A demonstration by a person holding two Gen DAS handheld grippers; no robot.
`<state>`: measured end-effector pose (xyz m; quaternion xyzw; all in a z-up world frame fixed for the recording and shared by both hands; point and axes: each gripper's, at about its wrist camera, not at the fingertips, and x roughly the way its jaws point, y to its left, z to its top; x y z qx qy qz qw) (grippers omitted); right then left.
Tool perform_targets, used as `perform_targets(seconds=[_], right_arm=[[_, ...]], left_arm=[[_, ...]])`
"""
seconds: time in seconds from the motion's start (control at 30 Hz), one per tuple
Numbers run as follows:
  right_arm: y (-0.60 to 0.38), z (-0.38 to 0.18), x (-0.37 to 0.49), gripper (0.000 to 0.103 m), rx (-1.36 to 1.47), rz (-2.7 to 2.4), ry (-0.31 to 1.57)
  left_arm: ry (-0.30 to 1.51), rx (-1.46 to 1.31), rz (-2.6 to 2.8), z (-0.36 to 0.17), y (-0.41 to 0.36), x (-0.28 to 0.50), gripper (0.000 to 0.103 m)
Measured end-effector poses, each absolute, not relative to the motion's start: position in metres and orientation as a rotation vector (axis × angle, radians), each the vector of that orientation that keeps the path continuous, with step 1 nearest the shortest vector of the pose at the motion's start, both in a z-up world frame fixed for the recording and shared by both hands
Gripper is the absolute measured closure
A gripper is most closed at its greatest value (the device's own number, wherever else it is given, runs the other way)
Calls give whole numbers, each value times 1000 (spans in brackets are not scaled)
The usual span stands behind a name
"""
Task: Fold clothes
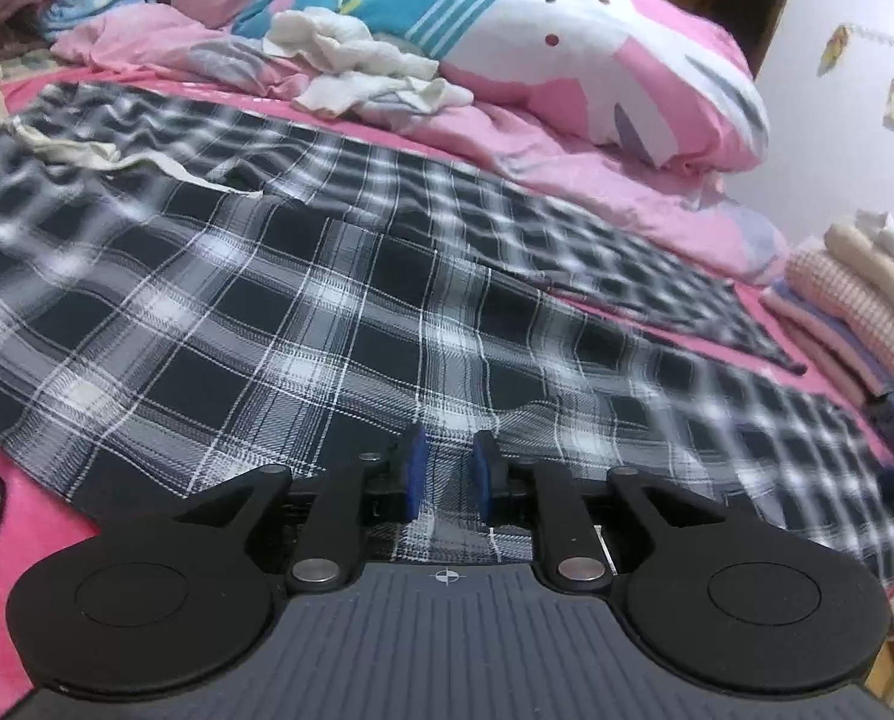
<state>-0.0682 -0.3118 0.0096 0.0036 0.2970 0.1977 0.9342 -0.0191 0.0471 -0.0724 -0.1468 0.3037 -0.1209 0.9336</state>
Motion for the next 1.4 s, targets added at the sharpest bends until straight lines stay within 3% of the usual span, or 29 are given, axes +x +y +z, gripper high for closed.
perform_targets(seconds=[0.13, 0.3, 0.53, 0.6, 0.73, 0.8, 1.4], right_arm=[[-257, 24, 18, 52, -38, 528, 613], [-183, -3, 120, 57, -162, 662, 730], [-146, -23, 149, 62, -256, 801, 825], [-140, -26, 148, 67, -283, 829, 839], [-131, -34, 144, 92, -321, 858, 861], [-129, -34, 139, 97, -342, 860, 836], [-156, -19, 165, 96, -118, 827, 848]], left_arm=[[589, -354, -280, -81, 57, -21, 87], [559, -428, -331, -92, 71, -22, 86], [577, -543, -351, -96, 81, -16, 86], [578, -549, -350, -97, 82, -16, 86], [576, -538, -350, -96, 81, -17, 86], [575, -536, -352, -96, 81, -17, 86], [570, -517, -346, -96, 80, -16, 86]])
